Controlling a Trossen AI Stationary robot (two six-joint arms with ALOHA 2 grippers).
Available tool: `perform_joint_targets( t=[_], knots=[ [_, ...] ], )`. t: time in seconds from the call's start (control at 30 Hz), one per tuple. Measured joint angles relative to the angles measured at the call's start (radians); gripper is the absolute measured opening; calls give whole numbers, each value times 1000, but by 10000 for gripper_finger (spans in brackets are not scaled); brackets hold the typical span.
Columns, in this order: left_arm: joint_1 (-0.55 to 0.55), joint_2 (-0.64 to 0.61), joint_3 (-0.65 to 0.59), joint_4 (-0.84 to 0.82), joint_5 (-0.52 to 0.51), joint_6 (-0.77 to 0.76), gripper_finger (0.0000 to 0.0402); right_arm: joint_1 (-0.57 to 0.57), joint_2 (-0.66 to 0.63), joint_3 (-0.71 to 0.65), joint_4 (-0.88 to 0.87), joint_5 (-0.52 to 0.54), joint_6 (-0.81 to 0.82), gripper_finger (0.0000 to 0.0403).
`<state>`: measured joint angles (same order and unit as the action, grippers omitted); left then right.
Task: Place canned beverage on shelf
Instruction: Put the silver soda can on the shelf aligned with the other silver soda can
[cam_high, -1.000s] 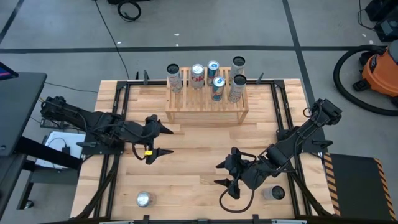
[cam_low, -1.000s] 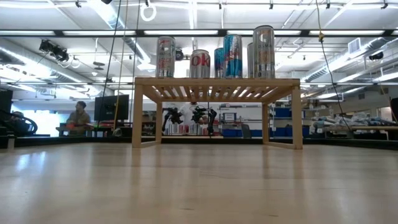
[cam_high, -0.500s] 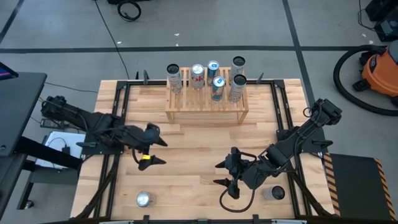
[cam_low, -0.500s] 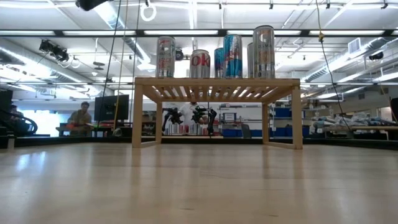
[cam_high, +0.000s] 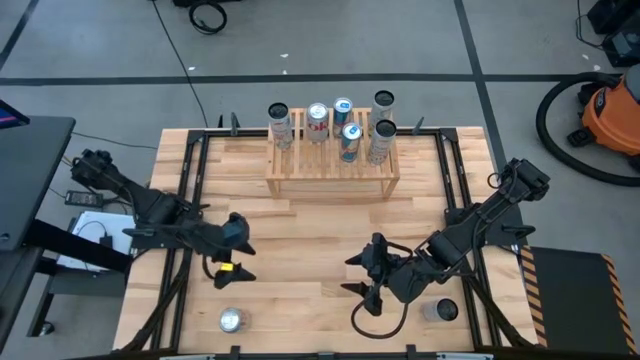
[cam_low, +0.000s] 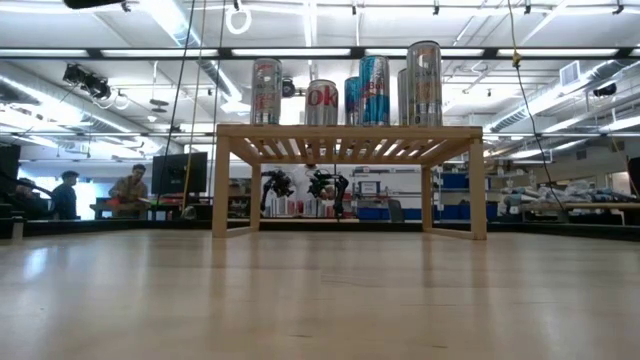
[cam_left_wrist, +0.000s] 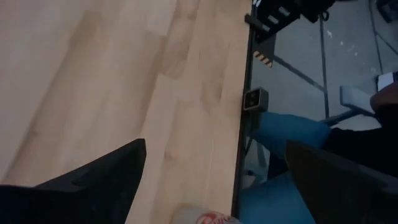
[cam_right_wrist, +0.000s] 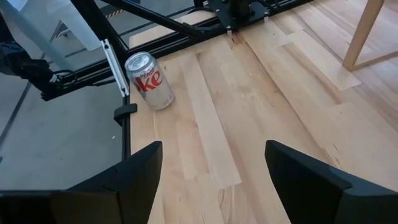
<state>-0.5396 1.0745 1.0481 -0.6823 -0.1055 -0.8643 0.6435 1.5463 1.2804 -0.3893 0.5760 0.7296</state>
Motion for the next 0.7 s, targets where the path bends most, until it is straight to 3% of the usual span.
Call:
perform_joint_targets(
  t=[0.3,0.7],
  knots=[
    [-108,96,0,12,7,-141,389,-4,0,0,0,1,1,292],
    [-257,118,0,2,5,-375,389,-11,4,0,-4,23,3,292]
  ],
)
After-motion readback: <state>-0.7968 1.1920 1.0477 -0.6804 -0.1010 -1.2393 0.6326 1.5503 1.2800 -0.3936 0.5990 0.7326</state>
